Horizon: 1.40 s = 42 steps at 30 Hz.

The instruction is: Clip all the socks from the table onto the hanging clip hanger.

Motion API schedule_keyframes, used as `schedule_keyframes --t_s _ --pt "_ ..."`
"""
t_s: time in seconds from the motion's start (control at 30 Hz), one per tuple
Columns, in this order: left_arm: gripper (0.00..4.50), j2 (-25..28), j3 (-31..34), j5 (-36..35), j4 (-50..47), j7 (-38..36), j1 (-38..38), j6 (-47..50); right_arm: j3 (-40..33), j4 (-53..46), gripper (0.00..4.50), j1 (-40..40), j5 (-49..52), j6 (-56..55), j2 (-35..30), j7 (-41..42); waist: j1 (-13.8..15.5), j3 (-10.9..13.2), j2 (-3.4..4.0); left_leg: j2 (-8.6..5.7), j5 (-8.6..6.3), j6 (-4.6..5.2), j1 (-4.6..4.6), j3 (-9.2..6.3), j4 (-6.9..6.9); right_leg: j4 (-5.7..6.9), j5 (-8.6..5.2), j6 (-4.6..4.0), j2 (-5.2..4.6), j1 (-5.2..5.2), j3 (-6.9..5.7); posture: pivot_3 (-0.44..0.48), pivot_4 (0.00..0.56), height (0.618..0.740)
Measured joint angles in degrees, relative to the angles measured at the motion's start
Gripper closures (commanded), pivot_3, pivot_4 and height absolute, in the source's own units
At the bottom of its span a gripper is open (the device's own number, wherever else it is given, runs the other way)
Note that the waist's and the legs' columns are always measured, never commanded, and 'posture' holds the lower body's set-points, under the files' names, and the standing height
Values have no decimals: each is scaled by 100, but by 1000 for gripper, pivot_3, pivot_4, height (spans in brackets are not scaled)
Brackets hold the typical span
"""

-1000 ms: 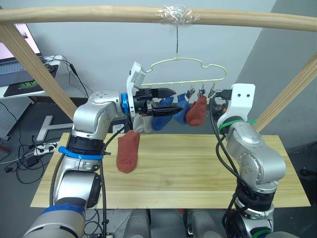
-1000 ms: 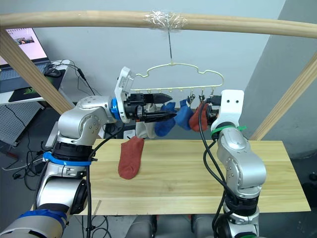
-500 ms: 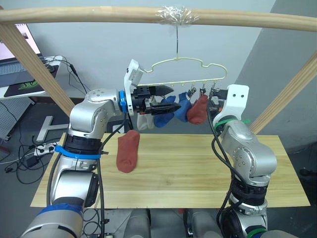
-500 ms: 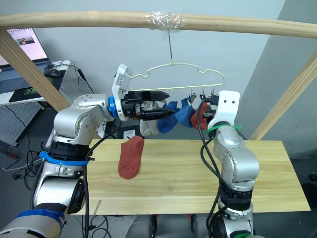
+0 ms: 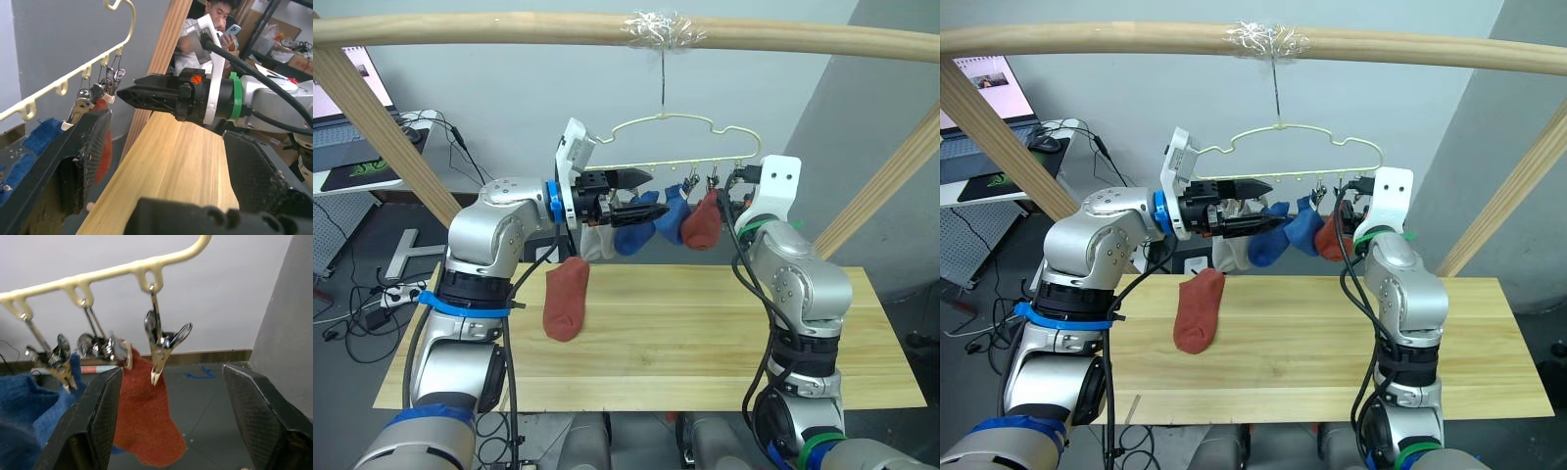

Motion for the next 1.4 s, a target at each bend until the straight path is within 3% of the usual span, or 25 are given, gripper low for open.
schedule_keyframes --t_s 0.07,0.2,1.4 --pt "357 1 0 -1 -73 18 23 0 -4 201 1127 -54 -1 -99 -60 25 3 0 0 0 0 0 0 0 0 0 0 0 0 0 1 106 141 740" --pt "357 5 1 -11 -108 82 95 1 -25 395 2018 -173 2 -221 -113 30 5 0 0 0 0 0 0 0 -1 0 0 0 0 0 1 113 143 740" --pt "357 4 0 -17 -301 393 217 3 -149 1935 2018 -1042 149 -1026 -123 -98 136 1 1 0 0 1 0 1 -4 -5 0 0 0 -2 0 143 150 740"
